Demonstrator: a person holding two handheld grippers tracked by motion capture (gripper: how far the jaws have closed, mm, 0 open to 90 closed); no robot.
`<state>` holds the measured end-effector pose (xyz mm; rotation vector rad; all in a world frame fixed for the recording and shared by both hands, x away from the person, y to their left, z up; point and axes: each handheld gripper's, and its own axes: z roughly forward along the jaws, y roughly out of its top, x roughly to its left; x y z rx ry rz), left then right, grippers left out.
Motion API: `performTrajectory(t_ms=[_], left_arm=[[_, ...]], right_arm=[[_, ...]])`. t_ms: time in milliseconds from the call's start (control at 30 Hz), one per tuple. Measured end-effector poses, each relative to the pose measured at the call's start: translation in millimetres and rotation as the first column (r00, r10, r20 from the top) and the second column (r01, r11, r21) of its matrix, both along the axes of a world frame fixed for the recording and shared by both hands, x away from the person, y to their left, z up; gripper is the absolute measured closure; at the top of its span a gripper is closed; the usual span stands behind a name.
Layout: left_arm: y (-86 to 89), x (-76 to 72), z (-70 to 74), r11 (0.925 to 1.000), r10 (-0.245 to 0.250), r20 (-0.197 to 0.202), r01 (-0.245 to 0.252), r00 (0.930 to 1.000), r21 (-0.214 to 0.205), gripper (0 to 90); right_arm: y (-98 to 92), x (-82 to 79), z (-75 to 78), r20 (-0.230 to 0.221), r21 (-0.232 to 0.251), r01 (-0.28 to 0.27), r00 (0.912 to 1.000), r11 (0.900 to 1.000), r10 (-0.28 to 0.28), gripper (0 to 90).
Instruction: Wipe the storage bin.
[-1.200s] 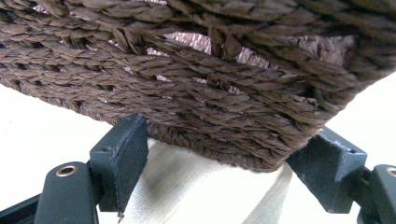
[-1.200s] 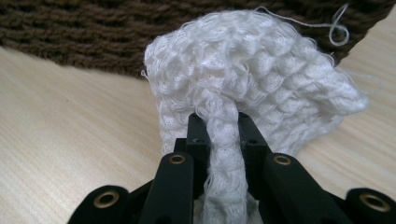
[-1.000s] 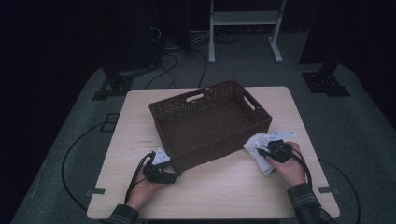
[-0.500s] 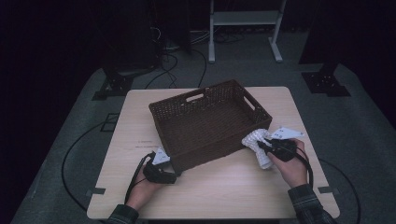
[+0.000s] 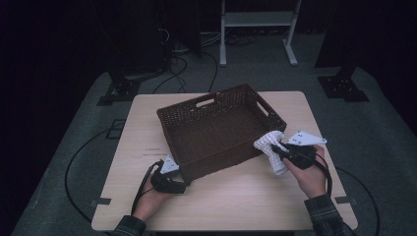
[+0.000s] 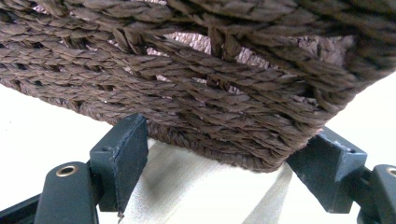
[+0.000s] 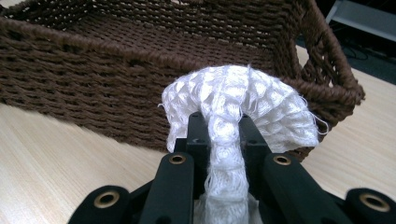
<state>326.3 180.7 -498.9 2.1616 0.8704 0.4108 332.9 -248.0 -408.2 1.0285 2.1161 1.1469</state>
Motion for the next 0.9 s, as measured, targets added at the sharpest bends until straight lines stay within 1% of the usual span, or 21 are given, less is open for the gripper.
performTrajectory(t_ms=[233,433,500,800,900], left_arm=[[0.1,0.0,0.1,1.0,-0.001,0.0,0.001,1.0,0.001,22.2],[0.3,0.1,0.2,1.0,-0.003,0.0,0.003,1.0,0.005,22.2],[0.1,0.0,0.1,1.0,-0.001,0.0,0.001,1.0,0.002,22.1],[0.1,0.2,0.1,1.0,-0.001,0.002,0.001,1.0,0.002,22.2],[0.1,0.2,0.1,1.0,-0.002,0.002,0.002,1.0,0.002,22.2]], right_arm=[[3.6,-5.1,8.3,0.026,0.012,-0.017,0.9995,0.9998,0.017,78.5],[7.6,-7.5,10.6,0.031,0.016,-0.037,0.9989,0.9992,0.036,78.5],[8.8,-6.9,8.9,0.027,0.014,-0.041,0.9988,0.999,0.041,78.5],[16.7,0.7,-7.7,-0.026,-0.013,-0.059,0.998,0.9982,0.058,78.5],[18.2,3.2,-12.6,-0.046,-0.018,-0.056,0.9974,0.9983,0.055,78.5]])
